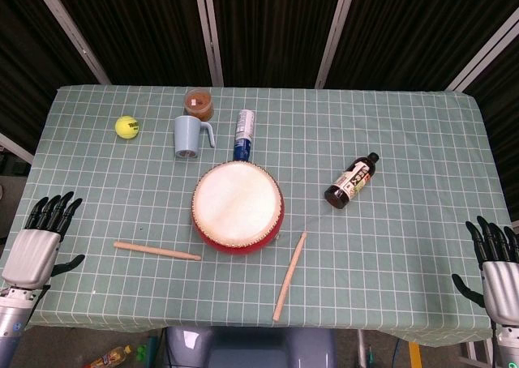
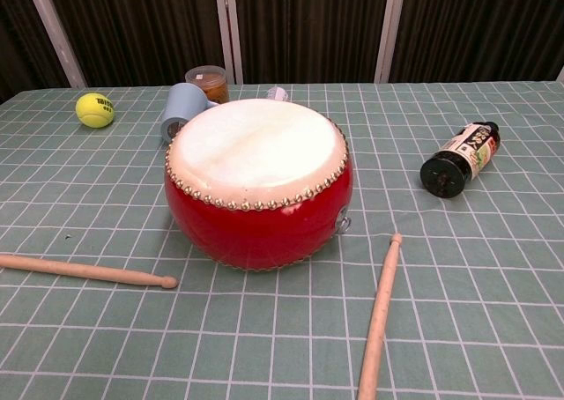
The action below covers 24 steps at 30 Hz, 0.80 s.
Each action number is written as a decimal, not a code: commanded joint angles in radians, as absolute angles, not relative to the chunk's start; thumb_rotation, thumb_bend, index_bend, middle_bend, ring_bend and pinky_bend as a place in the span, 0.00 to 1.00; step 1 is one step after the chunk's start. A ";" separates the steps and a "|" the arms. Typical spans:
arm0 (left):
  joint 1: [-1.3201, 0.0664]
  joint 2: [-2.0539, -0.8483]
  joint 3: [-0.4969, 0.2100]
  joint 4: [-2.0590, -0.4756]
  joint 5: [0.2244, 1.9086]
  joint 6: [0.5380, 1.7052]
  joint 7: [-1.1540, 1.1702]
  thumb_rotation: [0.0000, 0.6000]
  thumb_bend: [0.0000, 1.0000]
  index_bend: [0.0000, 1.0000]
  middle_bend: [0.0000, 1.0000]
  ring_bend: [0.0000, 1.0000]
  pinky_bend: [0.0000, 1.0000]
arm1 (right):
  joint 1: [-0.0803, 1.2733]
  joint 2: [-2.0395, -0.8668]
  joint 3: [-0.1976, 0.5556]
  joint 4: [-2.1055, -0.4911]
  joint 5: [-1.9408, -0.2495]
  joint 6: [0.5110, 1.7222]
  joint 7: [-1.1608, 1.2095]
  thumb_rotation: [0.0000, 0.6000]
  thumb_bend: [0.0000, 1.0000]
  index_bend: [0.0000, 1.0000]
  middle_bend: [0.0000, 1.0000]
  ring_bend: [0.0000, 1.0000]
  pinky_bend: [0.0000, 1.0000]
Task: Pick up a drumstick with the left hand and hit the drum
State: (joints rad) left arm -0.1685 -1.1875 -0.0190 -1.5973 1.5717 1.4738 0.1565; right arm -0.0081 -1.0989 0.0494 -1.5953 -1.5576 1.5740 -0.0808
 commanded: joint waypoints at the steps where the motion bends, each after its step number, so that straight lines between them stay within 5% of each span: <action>1: -0.168 -1.186 -0.019 -1.599 1.571 1.473 0.155 1.00 0.00 0.00 0.00 0.00 0.00 | -0.008 -1.099 0.050 -1.595 -1.556 1.574 -0.079 1.00 0.25 0.00 0.00 0.00 0.04; 24: -0.193 -1.183 -0.022 -1.621 1.549 1.412 0.184 1.00 0.00 0.00 0.03 0.01 0.04 | -0.020 -1.094 0.045 -1.589 -1.551 1.586 -0.050 1.00 0.25 0.00 0.00 0.00 0.04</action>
